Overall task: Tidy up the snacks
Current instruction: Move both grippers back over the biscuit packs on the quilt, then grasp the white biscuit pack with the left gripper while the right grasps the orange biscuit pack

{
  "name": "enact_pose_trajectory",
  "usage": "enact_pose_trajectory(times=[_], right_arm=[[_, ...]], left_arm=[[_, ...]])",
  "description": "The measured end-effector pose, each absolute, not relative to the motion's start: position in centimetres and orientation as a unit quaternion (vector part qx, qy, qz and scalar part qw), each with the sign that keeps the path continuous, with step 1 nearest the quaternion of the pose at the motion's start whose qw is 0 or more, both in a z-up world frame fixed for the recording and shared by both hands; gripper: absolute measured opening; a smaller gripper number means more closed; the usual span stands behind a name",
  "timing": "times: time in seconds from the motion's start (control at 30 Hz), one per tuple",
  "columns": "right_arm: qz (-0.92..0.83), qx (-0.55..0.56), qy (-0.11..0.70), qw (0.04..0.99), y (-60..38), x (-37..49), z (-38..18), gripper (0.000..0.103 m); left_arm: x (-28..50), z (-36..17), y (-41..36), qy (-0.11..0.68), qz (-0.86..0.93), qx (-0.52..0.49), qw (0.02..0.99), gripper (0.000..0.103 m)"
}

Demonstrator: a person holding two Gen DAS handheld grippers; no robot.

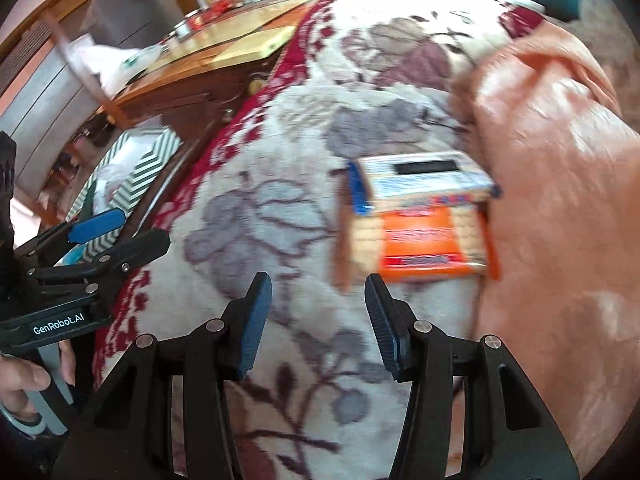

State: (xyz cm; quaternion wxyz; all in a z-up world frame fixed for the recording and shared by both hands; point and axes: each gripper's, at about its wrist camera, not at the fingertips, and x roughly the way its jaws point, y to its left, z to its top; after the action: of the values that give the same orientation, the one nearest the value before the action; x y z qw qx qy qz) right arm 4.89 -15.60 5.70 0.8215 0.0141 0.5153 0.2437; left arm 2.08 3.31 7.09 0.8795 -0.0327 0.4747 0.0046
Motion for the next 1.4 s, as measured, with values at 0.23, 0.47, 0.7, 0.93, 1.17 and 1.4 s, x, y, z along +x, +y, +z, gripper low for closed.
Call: enact_pose_trajectory(times=[0.23, 0.47, 0.7, 0.93, 1.17, 1.4], right_arm=[[0.219, 0.034, 0.521, 0.824, -18.7, 5.9, 4.9, 0.048], [0.207, 0.041, 0.522, 0.826, -20.3, 6.4, 4.4, 0.048], [0.2, 0.055, 0.526, 0.825, -21.7, 6.7, 3.9, 0.048], [0.197, 0.061, 0.53, 0.823, -22.1, 6.9, 3.6, 0.048], [0.195, 0.071, 0.539, 0.816, -22.4, 7.1, 3.0, 0.048], [0.192, 0.077, 0.544, 0.813, -22.4, 7.2, 2.6, 0.048]], left_arm=[[4.8, 6.5, 0.0, 0.48, -0.049, -0.002, 0.876, 0.087], [8.2, 6.5, -2.5, 0.486, -0.13, 0.006, 0.864, 0.087], [12.3, 5.5, -5.3, 0.509, -0.202, 0.011, 0.837, 0.091], [14.1, 4.1, -8.8, 0.518, -0.256, 0.066, 0.814, 0.091], [16.4, 2.3, -11.4, 0.537, -0.255, 0.107, 0.797, 0.091], [17.3, 1.5, -11.7, 0.536, -0.244, 0.105, 0.801, 0.084]])
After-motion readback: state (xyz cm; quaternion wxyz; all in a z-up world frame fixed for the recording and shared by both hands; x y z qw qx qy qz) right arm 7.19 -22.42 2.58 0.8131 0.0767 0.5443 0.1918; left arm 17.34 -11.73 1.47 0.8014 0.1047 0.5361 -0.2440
